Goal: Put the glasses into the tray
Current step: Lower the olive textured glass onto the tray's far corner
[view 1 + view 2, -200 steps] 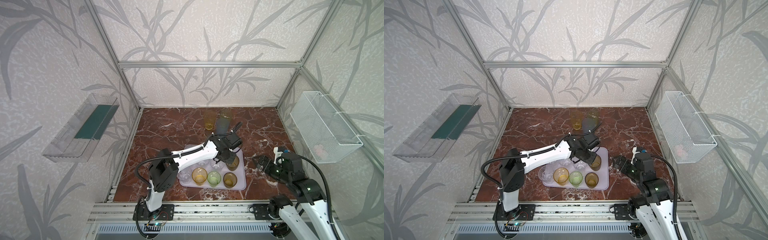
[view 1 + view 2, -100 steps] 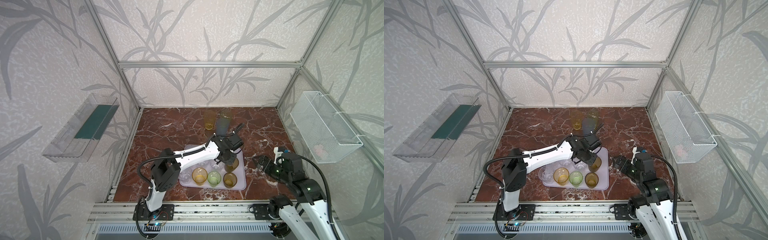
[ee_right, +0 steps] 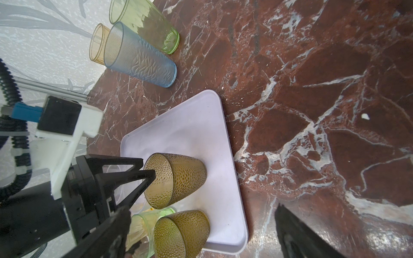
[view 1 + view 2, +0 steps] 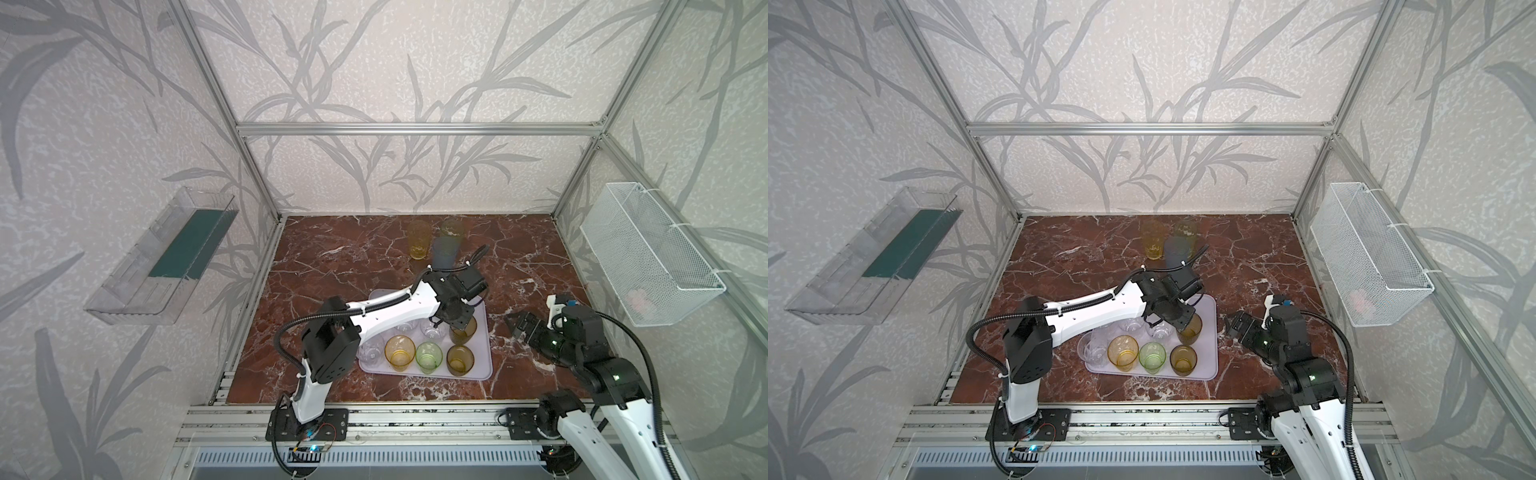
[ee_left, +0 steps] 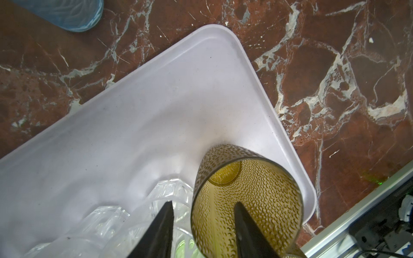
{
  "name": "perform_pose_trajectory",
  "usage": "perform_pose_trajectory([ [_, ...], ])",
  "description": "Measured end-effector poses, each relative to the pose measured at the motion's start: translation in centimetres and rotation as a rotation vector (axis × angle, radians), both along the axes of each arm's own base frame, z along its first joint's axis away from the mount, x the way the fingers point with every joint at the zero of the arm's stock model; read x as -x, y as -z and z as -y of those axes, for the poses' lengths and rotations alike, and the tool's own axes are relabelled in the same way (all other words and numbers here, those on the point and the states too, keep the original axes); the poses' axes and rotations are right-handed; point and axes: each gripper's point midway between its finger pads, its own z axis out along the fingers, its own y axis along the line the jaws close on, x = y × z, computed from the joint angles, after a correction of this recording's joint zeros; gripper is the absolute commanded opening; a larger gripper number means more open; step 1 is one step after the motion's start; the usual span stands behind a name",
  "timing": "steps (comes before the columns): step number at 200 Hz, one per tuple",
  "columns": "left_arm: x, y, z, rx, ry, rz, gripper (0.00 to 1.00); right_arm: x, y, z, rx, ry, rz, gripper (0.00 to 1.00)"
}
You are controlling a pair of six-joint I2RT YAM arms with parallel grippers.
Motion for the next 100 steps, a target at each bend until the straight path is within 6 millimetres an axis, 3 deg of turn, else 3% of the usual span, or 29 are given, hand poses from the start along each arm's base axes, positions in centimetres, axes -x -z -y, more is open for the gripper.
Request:
perform_pose_trajectory([
  [36,-0.4,-0.8,-0.1,-0.009,0.005,0.023,0.78,0.1,-0.1,-0.1,-0.011,-0.002,0.006,0.99],
  [48,-0.4,-1.1,0.0,-0.008,0.01,0.029,0.99,0.1,-0.1,-0.2,-0.017,-0.002,0.01,0.99],
  [100,-0.5,-1.5,-0.7,-0.036,-0.002,0.038,0.99,0.1,0.4,-0.4,-0.028,-0.008,0.002,0.99],
])
